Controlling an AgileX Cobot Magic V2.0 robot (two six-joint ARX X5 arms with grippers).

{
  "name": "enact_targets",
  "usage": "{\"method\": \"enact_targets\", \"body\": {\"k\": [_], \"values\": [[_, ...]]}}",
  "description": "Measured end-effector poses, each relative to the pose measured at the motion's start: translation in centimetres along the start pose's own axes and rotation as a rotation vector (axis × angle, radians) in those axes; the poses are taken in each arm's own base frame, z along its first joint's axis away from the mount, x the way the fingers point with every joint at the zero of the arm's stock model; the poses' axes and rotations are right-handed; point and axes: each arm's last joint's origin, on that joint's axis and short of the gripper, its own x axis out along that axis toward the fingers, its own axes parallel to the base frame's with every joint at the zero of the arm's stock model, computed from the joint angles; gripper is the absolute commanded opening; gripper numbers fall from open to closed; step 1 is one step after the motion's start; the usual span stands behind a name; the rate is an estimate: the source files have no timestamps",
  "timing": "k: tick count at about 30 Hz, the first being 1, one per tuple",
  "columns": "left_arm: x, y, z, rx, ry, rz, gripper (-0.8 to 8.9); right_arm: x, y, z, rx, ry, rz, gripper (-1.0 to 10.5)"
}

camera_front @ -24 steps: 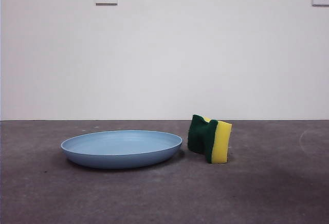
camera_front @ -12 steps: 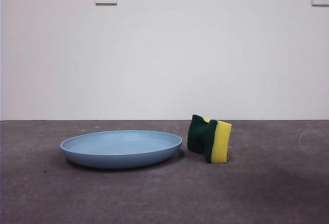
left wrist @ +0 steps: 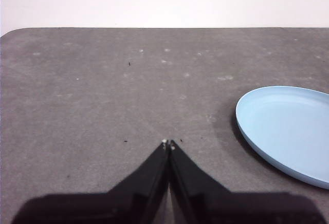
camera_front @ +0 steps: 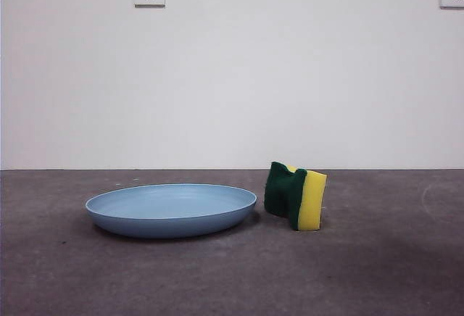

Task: Pick up the plate,pick up the cloth,clean the plate with the cloth

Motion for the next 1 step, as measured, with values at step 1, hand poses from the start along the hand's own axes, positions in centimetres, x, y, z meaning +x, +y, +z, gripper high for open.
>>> {"method": "enact_targets", "body": {"k": [1], "values": [[0.00, 0.00, 0.00, 0.000, 0.000, 0.000, -0.03, 0.00, 0.00, -0.01, 0.000, 0.000, 0.000, 0.0]]}}
